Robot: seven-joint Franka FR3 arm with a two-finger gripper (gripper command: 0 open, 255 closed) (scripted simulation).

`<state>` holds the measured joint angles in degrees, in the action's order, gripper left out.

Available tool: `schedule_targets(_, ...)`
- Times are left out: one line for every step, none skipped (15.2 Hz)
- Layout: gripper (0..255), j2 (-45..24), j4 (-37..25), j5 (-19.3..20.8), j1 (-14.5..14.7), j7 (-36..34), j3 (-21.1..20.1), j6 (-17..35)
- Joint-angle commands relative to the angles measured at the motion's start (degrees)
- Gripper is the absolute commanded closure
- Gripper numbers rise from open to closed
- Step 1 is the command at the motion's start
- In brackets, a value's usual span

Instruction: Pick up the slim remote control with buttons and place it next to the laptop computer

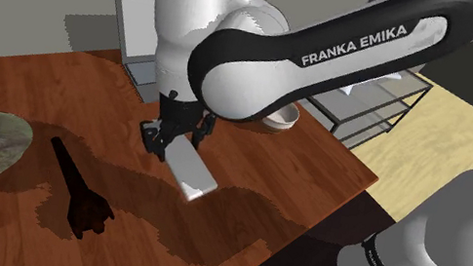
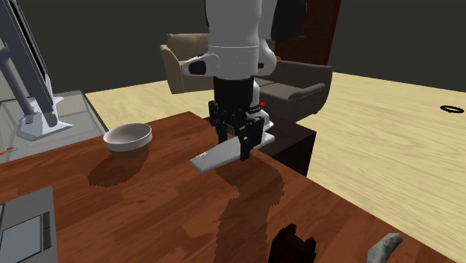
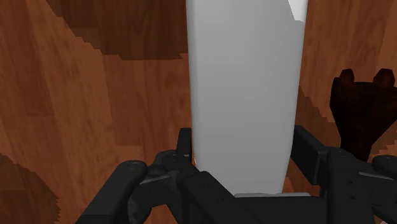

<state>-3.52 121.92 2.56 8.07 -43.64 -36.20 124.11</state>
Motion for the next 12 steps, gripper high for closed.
schedule_targets(255,0.6,-1.1,-0.5,-0.1,0.4,0.0,-1.6)
schedule_targets(255,1.0,-1.5,-0.8,-0.1,0.6,0.0,-2.3)
schedule_targets(255,1.4,-1.9,-1.1,-0.2,0.8,0.0,-3.1)
schedule_targets(255,1.8,-2.3,-1.3,-0.2,1.0,0.0,-3.8)
schedule_targets(255,2.2,-2.8,-1.6,-0.3,1.2,0.0,-4.5)
schedule_targets(255,2.5,-3.2,-1.8,-0.3,1.4,0.0,-5.3)
schedule_targets(255,2.9,-3.7,-2.1,-0.3,1.5,0.0,-6.0)
schedule_targets(255,3.2,-4.2,-2.3,-0.3,1.7,0.1,-6.7)
schedule_targets(255,3.5,-4.7,-2.5,-0.4,1.8,0.1,-7.5)
schedule_targets(255,3.8,-5.2,-2.7,-0.4,2.0,0.1,-8.2)
schedule_targets(255,4.1,-5.7,-2.9,-0.4,2.1,0.1,-9.0)
schedule_targets(255,4.3,-6.3,-3.0,-0.5,2.2,0.2,-9.7)
